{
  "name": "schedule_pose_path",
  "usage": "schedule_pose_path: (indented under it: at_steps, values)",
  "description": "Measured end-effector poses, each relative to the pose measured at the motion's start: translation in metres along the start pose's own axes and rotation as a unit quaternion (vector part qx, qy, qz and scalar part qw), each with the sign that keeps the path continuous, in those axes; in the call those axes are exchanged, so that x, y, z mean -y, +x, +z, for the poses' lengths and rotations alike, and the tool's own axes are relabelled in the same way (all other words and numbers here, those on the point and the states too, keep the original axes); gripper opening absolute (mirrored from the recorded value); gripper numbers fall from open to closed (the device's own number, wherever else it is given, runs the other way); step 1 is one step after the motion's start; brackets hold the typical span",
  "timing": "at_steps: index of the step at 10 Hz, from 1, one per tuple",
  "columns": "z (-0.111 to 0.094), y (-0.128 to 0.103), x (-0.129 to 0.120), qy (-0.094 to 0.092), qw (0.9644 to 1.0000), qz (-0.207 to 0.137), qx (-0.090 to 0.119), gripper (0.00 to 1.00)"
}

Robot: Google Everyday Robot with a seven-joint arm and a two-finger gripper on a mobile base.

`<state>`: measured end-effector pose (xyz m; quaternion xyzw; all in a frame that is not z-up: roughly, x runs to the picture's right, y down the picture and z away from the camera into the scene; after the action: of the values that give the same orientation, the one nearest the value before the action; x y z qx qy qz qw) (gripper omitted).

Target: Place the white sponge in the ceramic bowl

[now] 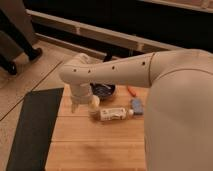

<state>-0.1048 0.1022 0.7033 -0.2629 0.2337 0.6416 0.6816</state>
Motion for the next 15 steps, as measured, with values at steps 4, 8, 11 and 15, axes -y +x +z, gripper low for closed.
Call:
schedule_pose_path:
  at_steps: [4,8,11,15]
  values:
    - [0.0,0.0,0.0,0.0,1.0,0.0,0.0,0.65]
    - [0.0,0.0,0.0,0.0,1.0,0.0,0.0,0.65]
    - [0.0,0.0,0.0,0.0,1.0,0.0,0.0,0.65]
    - [-0.03,-0.067,0.066,0.016,0.9946,0.048,0.091,0.65]
